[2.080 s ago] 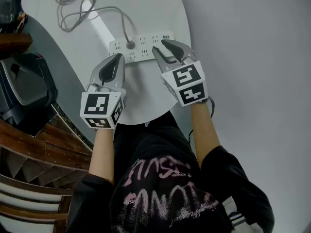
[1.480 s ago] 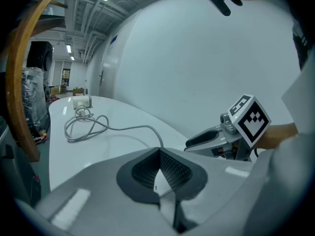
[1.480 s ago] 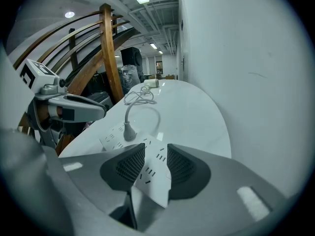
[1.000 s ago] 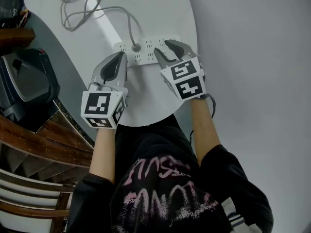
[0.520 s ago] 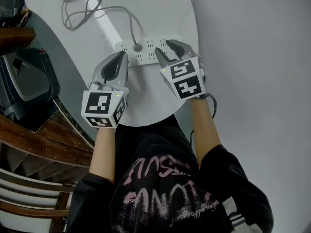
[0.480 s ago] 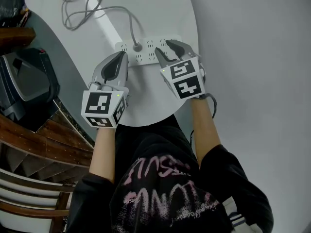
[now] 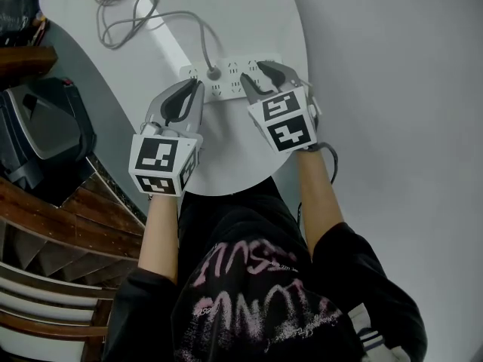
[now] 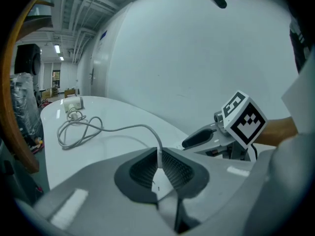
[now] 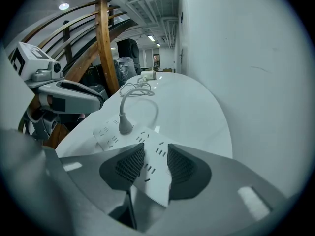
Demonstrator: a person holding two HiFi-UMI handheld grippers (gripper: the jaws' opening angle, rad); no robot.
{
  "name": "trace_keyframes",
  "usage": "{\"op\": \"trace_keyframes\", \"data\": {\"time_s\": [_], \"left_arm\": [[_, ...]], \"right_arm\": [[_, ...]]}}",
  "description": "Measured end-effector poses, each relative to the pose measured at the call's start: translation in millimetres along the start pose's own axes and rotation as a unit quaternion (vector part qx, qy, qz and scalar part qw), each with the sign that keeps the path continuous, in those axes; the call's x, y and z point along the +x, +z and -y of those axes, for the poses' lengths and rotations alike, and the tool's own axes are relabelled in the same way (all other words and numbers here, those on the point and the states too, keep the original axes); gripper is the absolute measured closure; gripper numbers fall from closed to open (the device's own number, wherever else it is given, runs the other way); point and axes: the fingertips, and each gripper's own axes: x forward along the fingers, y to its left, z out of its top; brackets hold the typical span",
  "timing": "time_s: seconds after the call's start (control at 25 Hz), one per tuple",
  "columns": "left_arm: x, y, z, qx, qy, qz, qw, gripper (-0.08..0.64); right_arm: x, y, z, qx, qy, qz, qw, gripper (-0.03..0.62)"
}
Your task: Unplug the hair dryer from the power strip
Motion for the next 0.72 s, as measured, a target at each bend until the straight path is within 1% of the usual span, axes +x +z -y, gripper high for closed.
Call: {"op": "trace_keyframes", "data": {"time_s": [0.12,0.24,0.32,0.56,0.72], "left_arm": [[1,2,3,0.018,-0.009,-0.009,0.9997,0.508],[3,4,2,0.019,-0.018,-0.014,0.9996,0.491],[8,3,1,0.018,-0.024,-0.025,0.9992,0.464],[22,7,-3,0.025,-0.031,-0.039,0.9985,0.416],[29,6,0,0.036,-0.036,-0.051,0.9974,0.416]], "right_arm": [[-1,1,-1,0.001,-0.001,0.001,1.0,0.431],[-1,1,-1,0.002,0.0,0.002,1.0,0.431],[1,1,-1,0.003,0.001,-0.001,1.0,0.431],[1,1,0,0.005,0.0,0.0,1.0,0.431],[0,2,2,0.008,-0.001,0.0,1.0,0.431]]}}
